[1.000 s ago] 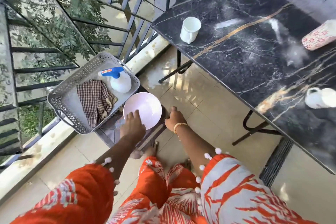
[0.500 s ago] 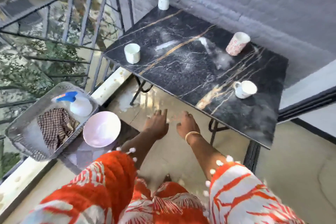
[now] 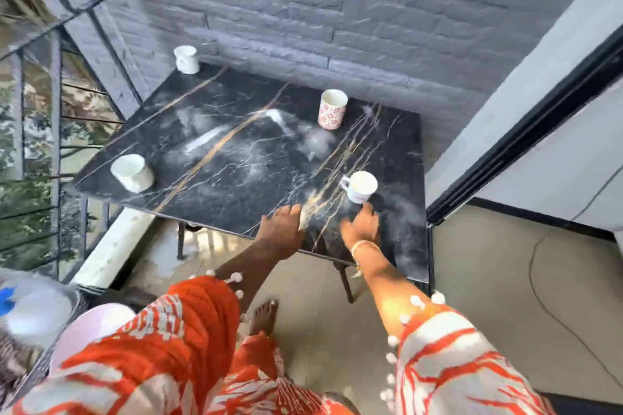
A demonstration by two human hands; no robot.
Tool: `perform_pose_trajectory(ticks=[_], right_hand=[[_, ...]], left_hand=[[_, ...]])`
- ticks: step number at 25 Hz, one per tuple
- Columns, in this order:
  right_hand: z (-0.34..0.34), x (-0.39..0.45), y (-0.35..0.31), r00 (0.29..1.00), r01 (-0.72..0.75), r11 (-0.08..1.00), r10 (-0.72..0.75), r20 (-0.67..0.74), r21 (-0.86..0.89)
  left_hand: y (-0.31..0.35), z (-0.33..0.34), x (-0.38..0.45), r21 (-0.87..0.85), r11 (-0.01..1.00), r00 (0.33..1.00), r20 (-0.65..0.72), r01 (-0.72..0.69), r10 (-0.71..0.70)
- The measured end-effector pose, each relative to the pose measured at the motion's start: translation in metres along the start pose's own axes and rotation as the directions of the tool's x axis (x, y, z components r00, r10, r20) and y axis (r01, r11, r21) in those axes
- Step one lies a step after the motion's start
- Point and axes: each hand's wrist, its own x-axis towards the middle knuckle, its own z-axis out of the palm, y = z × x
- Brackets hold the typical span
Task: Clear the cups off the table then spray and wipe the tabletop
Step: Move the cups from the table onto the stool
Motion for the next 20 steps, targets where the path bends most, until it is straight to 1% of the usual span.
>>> perform_pose_trajectory(ticks=[2,5,6,8,10,13,16,18,20], right_hand=[[0.003,0.023,-0.004,0.998,-0.061,0.994,0.063,-0.016,0.089],[0.014,0.061,-0.01,0.984,-0.133,0.96,0.157,-0.083,0.246],[0.019,0.072,-0.012,0.979,-0.147,0.957,0.177,-0.099,0.251],[0.029,0.092,-0.014,0.974,-0.183,0.953,0.209,-0.085,0.241],[0.035,0.1,-0.013,0.971,-0.196,0.95,0.222,-0.086,0.244],[0.042,0.123,-0.021,0.942,-0.204,0.944,0.261,-0.211,0.259],[0.037,0.146,-0.042,0.917,-0.213,0.904,0.315,-0.242,0.371],[0.035,0.164,-0.057,0.911,-0.184,0.895,0.31,-0.27,0.407],[0.037,0.18,-0.068,0.916,-0.137,0.914,0.263,-0.303,0.381]], left_hand=[[-0.003,-0.003,0.024,0.007,1.0,1.0,0.013,0.01,-0.01],[-0.009,-0.007,0.065,-0.075,0.997,1.0,0.026,-0.003,0.005],[-0.011,-0.01,0.078,-0.101,0.995,0.999,0.036,-0.014,0.017],[-0.017,-0.018,0.106,-0.141,0.99,0.998,0.056,-0.012,0.02],[-0.021,-0.029,0.131,-0.167,0.985,0.995,0.096,0.037,-0.021],[-0.027,-0.049,0.182,-0.219,0.972,0.992,0.111,0.082,-0.059],[-0.028,-0.063,0.235,-0.32,0.945,0.995,0.083,0.072,-0.047],[-0.025,-0.068,0.263,-0.425,0.901,0.996,0.067,0.085,-0.062],[-0.015,-0.072,0.288,-0.565,0.811,0.988,0.087,0.152,-0.125]])
